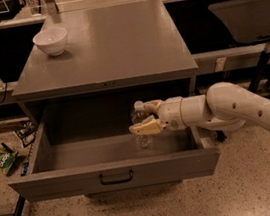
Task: Pick water bottle from top drawer and place on counter
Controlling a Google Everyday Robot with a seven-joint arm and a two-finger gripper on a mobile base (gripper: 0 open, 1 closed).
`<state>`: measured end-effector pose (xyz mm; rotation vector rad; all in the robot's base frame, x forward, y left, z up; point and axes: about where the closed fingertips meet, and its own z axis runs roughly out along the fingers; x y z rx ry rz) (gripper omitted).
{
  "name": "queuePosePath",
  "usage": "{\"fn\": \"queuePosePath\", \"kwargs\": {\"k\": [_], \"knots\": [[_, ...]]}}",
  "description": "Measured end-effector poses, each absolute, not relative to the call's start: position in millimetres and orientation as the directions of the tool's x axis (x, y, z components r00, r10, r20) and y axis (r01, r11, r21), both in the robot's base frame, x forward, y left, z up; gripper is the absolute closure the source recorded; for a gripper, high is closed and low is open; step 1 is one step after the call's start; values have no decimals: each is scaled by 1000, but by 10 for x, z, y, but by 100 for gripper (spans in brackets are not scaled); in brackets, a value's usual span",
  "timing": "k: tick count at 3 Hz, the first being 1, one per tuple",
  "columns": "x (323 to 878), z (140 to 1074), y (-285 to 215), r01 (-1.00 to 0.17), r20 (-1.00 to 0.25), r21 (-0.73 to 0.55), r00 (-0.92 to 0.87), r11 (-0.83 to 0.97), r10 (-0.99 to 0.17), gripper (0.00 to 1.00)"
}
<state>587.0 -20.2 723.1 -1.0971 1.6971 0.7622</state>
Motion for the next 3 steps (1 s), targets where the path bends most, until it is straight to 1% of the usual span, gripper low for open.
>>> {"fn": "queuePosePath", "kwargs": {"k": [1,2,3], "knots": [[5917,7219,-80,-921,-941,-5,-128,390,-314,63],[5935,7733,-120,-933,-952,-78,-35,353,-303,94],[5881,8399,-282,-943,-972,-14,-66,333,-227,100]]}}
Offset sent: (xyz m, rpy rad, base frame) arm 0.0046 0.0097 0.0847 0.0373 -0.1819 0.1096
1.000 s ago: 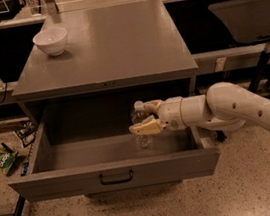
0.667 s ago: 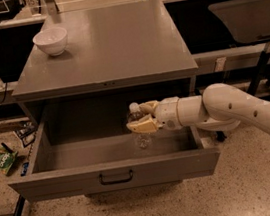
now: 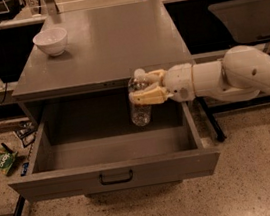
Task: Pick water bottle from top drawer and place on counter
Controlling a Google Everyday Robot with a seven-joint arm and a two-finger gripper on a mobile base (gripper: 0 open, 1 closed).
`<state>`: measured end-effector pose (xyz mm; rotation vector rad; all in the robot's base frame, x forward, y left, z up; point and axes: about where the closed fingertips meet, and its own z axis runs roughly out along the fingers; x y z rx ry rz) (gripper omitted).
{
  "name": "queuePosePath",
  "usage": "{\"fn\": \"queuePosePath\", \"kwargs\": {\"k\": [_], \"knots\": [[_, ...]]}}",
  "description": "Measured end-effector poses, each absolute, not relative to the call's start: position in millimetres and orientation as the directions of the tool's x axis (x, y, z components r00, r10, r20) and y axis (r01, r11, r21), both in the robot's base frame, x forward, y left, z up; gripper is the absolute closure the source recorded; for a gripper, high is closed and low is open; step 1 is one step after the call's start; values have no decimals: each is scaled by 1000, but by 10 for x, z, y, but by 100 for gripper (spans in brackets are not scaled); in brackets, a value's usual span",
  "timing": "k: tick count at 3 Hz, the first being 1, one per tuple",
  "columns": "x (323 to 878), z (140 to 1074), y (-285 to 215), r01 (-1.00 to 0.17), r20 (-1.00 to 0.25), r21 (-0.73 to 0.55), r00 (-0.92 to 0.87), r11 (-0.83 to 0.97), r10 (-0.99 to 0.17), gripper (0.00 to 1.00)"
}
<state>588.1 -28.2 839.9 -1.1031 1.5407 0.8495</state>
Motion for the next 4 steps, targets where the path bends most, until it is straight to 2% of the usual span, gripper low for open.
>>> {"fn": "queuePosePath", "kwargs": {"k": [2,4], "knots": [[5903,9739,-406,-972,-987,141,-154,185,-53,100],[5932,9785,-370,-977,-990,115,-129,181,-64,100]]}}
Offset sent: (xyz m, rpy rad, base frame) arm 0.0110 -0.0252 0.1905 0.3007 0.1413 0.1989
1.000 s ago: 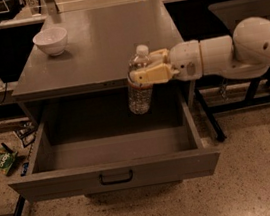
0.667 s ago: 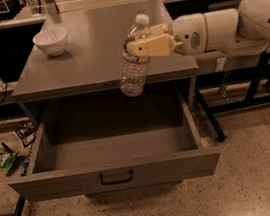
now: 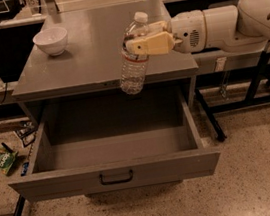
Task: Pick water bottle from top drawer and place on counter
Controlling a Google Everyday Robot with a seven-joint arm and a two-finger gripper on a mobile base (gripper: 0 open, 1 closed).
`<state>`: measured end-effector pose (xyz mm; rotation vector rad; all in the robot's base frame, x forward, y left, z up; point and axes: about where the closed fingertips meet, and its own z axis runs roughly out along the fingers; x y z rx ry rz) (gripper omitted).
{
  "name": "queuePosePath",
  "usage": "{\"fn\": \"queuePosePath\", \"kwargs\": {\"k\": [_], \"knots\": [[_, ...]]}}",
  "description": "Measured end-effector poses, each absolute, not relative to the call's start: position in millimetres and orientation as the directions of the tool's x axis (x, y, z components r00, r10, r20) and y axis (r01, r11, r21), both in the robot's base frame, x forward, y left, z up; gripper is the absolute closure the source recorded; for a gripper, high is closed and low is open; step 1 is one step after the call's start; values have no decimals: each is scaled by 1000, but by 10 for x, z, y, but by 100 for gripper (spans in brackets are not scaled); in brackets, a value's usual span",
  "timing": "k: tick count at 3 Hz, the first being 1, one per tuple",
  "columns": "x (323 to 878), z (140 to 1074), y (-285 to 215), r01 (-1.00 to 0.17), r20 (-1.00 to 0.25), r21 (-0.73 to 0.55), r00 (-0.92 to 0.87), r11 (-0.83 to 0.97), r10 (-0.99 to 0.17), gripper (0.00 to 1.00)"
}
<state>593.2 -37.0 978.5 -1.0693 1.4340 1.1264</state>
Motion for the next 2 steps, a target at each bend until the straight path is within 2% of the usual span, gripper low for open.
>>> {"fn": "queuePosePath", "kwargs": {"k": [1,2], "knots": [[6233,10000,-311,-971,-992,93,-108,221,-58,100],[6677,10358,-268,-926,-997,77,-81,369,6,100]]}}
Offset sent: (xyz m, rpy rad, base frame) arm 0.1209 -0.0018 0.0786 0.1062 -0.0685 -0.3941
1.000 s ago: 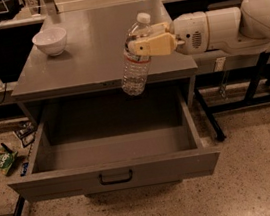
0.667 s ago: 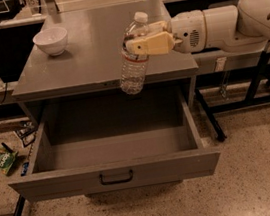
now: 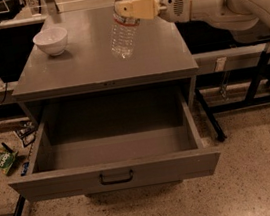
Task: Pick water bottle from top drawer and place on counter
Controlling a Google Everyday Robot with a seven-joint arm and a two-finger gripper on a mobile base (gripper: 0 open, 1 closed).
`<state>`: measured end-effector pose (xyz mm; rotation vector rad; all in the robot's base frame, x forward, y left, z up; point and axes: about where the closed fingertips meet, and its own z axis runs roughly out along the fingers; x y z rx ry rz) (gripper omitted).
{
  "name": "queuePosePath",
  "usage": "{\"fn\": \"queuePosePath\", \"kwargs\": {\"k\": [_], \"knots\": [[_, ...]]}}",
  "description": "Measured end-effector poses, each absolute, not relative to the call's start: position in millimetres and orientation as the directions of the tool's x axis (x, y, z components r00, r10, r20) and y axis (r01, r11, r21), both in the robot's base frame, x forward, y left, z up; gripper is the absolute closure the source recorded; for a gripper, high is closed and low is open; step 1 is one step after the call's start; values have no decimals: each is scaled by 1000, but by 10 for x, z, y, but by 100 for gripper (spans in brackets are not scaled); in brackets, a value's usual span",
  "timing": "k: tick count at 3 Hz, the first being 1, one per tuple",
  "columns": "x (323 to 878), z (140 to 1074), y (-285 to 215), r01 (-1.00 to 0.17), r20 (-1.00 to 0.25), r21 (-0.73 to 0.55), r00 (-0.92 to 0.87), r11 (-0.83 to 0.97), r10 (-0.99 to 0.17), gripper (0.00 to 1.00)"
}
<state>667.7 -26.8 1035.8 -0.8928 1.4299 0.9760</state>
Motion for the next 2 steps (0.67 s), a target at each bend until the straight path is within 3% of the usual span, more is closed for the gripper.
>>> {"fn": "queuePosePath", "kwargs": {"k": [1,2], "knots": [[6997,10413,-199,-870,-993,117,-112,478,40,100],[7398,10272,-24,-784,-982,114,-180,610,-48,100]]}}
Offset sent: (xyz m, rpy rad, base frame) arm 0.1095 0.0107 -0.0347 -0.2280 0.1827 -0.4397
